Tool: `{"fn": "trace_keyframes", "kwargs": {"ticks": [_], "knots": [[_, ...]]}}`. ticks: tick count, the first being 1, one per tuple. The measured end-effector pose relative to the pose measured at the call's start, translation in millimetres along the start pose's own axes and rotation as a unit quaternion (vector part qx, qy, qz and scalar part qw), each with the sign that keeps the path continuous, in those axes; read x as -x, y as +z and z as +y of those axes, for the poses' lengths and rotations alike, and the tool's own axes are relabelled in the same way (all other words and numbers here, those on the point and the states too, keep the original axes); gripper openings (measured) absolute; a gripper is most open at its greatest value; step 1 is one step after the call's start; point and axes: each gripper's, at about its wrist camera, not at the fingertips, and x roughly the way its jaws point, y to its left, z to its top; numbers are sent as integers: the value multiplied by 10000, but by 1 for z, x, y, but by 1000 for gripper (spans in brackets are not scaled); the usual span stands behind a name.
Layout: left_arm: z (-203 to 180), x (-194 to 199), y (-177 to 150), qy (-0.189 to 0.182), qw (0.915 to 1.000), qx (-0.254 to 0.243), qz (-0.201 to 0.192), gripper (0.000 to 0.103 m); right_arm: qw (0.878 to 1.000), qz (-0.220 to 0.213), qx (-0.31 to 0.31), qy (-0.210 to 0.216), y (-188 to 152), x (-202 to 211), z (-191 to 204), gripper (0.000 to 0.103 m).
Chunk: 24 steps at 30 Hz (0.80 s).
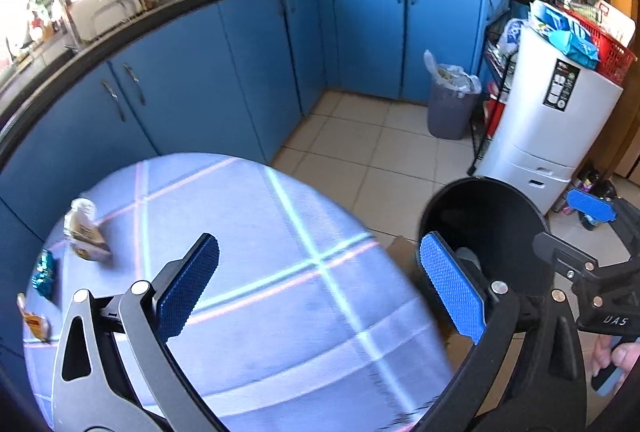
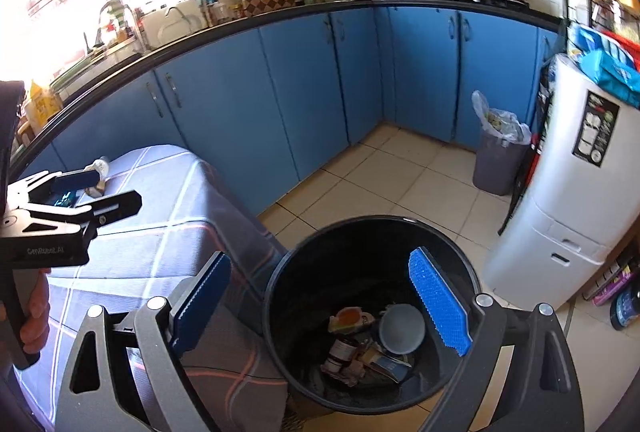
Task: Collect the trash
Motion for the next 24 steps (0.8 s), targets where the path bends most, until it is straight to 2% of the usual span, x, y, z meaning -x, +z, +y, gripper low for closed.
{"fn": "trace_keyframes", "kwargs": {"ticks": [8,15,24], "knots": [[80,8,-7,478,9973,518,-183,99,9994,88,234,247,14,-13,50,88],[161,13,-32,962,9891,1099,-174,99,9975,102,540,449,25,-26,101,88],[243,17,-70,1426,9766,1606,-123,99,9900,232,1107,839,38,-61,204,88]]}}
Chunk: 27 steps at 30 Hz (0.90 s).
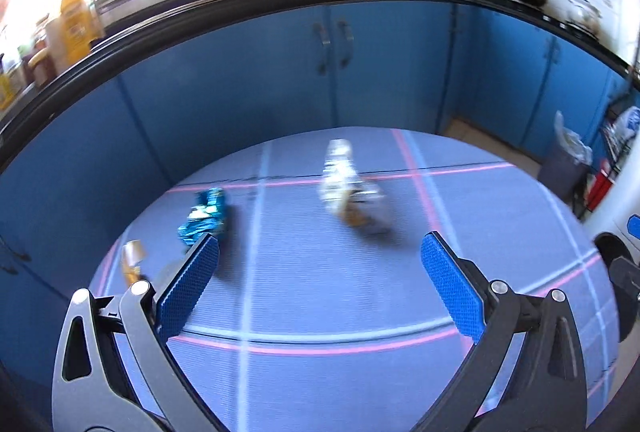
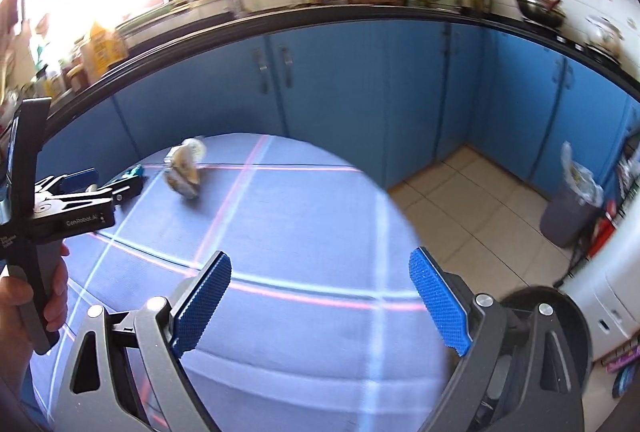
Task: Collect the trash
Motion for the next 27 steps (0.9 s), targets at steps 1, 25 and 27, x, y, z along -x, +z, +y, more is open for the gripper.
{"fn": "trace_keyframes", "kwargs": {"ticks": [1,25,27], "knots": [[8,-3,-1,38,10000,55,7,99,10000,18,58,30,3,-5,8,88],[80,-83,4,-83,9952,614,753,68,9964,401,668,320,53,-126,123,88],[82,-87,3,-105,9947,647,797,53,9959,416,717,359,55,-132,128,88]]}}
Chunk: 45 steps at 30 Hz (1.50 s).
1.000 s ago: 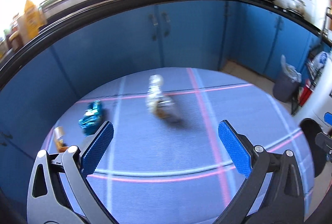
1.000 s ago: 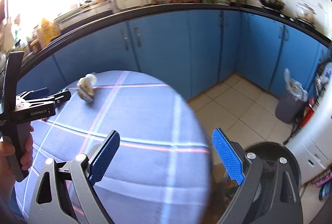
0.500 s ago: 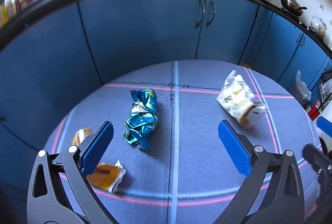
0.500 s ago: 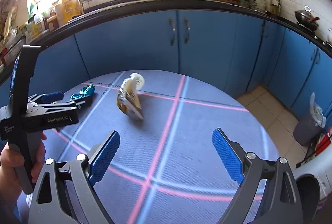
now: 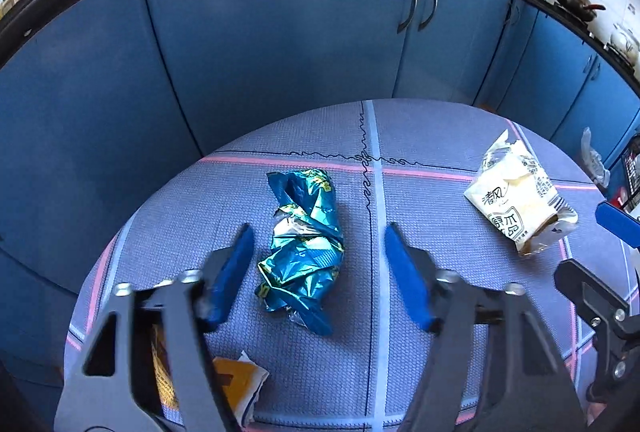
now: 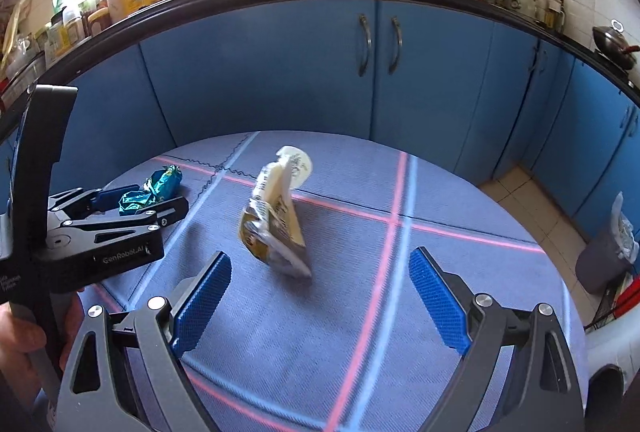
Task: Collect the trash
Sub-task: 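Grasp the blue foil wrapper with the left tool while the right tool grasps the white paper packet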
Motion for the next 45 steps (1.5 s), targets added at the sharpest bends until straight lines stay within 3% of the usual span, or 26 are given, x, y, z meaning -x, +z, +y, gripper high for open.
{"fn": "trace_keyframes", "kwargs": {"ticks": [5,7,11,15,33,45], "knots": [[1,-4,2,21,10000,44,-9,50,9999,48,80,100,5,-14,10,78],[1,-5,2,37,10000,40,-22,48,9998,107,85,135,7,-20,13,66],[2,-3,1,49,10000,64,-27,38,9992,240,128,277,8,-31,17,26],[-4,-5,7,5,10000,92,-4,34,9990,181,283,283,6,-29,20,17],[-41,1,13,-338,9987,-369,-110,34,9998,3,-202,-81,-9,7,-39,16],[-121,18,8,-663,9933,-933,-138,34,9971,-65,-603,-456,-41,57,-99,17]]}}
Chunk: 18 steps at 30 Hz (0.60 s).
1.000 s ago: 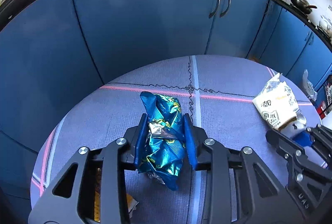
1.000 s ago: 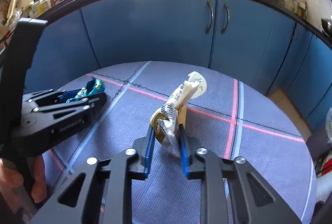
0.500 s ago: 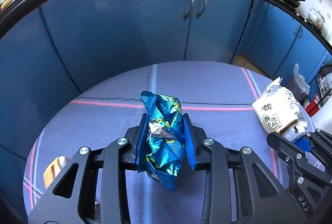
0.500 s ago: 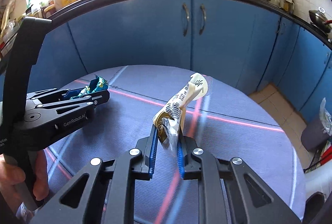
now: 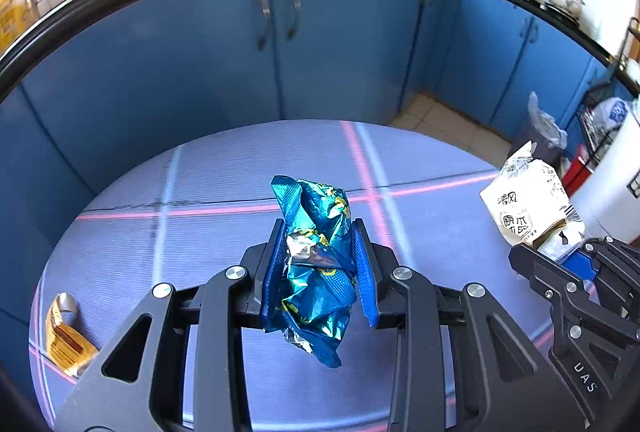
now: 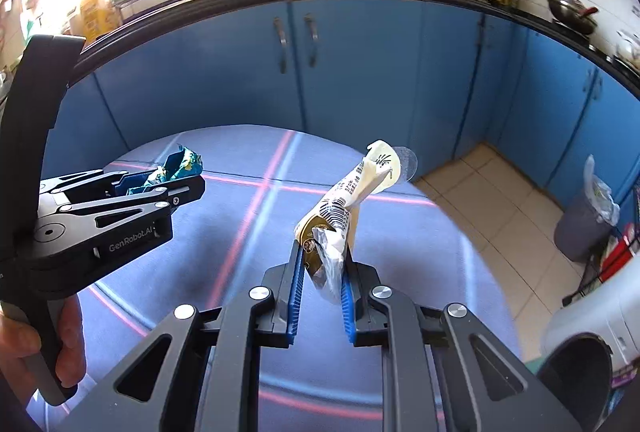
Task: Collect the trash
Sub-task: 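Grasp the blue foil wrapper with the left tool while the right tool grasps the white paper packet, then carry the blue foil wrapper and white packet over the black bin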
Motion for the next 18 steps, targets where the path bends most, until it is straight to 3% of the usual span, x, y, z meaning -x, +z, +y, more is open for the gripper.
{"fn": "trace_keyframes", "kwargs": {"ticks": [18], "knots": [[-133,20,3,-397,9956,-853,-54,34,9970,-209,-515,-540,-40,74,-98,17]]}}
